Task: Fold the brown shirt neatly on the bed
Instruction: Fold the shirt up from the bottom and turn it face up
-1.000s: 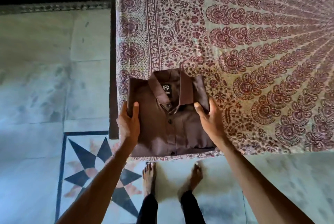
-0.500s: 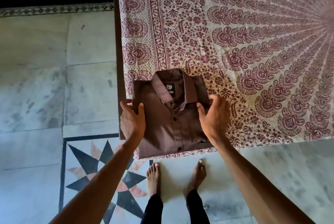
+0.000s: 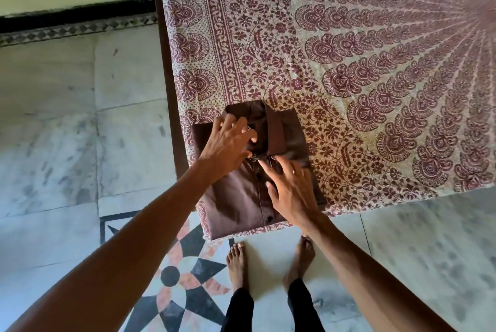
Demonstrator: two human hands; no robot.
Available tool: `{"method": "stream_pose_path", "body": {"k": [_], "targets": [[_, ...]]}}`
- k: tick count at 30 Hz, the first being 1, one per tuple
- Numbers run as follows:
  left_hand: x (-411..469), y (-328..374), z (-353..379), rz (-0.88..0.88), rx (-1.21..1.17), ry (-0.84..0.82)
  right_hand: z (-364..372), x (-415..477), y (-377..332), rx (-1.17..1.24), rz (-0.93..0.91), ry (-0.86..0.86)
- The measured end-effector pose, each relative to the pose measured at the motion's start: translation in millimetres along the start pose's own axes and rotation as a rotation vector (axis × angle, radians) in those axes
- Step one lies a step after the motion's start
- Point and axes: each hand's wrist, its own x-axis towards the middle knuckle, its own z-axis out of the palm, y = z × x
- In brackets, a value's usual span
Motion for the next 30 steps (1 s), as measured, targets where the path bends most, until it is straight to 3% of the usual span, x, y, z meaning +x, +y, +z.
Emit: {"method": "stream_pose_path", "body": {"k": [2, 6, 10, 14, 17, 19, 25, 30], "targets": [[3, -1, 2, -0.002, 0.005, 0.012, -2, 2, 2, -0.009, -0.006, -0.009], [2, -2, 6, -0.231, -0.213, 0.018, -2, 1, 2, -0.034, -0.038, -0.034], [-3, 6, 10, -0.329, -0.310, 0.008, -8, 5, -2, -0.080, -0.062, -0.059], [-20, 23, 11, -0.470, -0.321, 0.158, -13, 14, -1, -0.095, -0.077, -0.105], [-35, 37, 18, -0.546, -0.548, 0.262, -16, 20, 0, -0.112, -0.107, -0.135], [-43, 44, 25, -0.530, -0.671, 0.238, -18, 23, 1, -0.120, -0.127, -0.142], [-40, 49, 32, -0.725, -0.766, 0.199, -14, 23, 3, -0.133, -0.166, -0.091], [-29, 53, 33, -0.895, -0.708, 0.222, 2, 1, 10, -0.134, -0.144, -0.037]]}}
